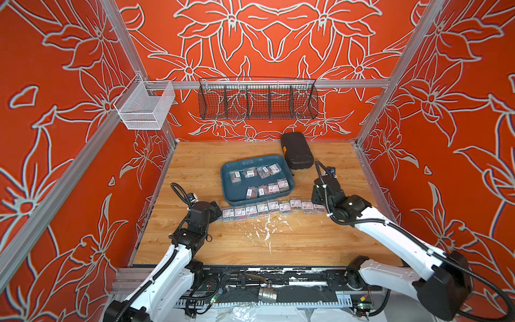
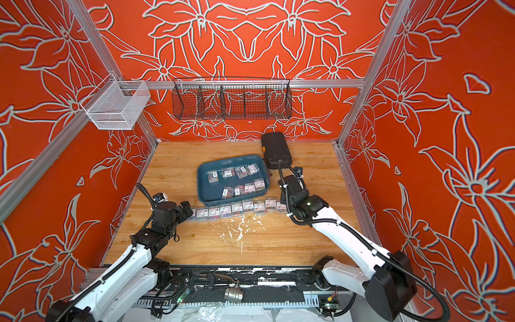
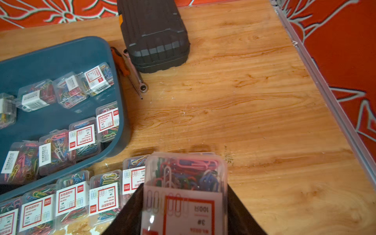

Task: Take the paper clips out of the storage box
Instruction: Place the boxed paper clips at the center of the board.

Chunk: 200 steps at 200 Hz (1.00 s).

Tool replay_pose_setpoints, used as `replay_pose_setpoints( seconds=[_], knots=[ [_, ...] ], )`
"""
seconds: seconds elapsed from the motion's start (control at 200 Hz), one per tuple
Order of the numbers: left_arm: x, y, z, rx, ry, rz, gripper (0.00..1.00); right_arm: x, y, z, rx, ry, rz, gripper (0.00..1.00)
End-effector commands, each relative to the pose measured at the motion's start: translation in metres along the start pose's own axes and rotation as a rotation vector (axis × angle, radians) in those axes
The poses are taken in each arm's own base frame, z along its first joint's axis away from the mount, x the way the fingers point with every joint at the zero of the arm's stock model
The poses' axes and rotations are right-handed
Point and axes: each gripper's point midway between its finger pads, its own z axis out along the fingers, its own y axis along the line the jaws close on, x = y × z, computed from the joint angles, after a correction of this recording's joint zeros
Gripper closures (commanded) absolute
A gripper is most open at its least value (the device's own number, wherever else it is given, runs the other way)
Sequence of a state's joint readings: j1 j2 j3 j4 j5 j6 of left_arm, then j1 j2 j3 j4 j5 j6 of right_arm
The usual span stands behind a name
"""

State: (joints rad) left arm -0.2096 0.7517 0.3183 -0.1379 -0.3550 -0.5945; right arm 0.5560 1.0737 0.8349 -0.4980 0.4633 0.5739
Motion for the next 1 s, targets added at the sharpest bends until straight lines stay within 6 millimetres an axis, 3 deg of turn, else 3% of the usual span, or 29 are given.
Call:
replay_pose_setpoints(
  seconds=[0.0, 0.085, 0.235, 0.4, 0.996],
  knots=[
    [-0.010, -0.007, -0.003, 0.027, -0.028, -0.008, 0.03, 0.015, -0.027, 0.002, 0.079, 0.016, -0.005, 0.67],
    [-0.009, -0.007, -0.004, 0.030, -0.032, -0.014, 0.03, 0.028, -0.045, 0.008, 0.128, 0.032, 0.044, 0.67],
    [-0.008, -0.005, -0.006, 0.033, -0.035, -0.018, 0.03, 0.050, -0.057, 0.026, 0.129, 0.085, 0.112, 0.67],
    [-0.009, -0.004, -0.007, 0.038, -0.044, -0.023, 0.03, 0.061, -0.073, 0.038, 0.172, 0.132, 0.178, 0.67],
    [-0.009, -0.005, -0.006, 0.034, -0.040, -0.022, 0.03, 0.086, -0.077, 0.102, 0.193, 0.325, 0.304, 0.70]
  ],
)
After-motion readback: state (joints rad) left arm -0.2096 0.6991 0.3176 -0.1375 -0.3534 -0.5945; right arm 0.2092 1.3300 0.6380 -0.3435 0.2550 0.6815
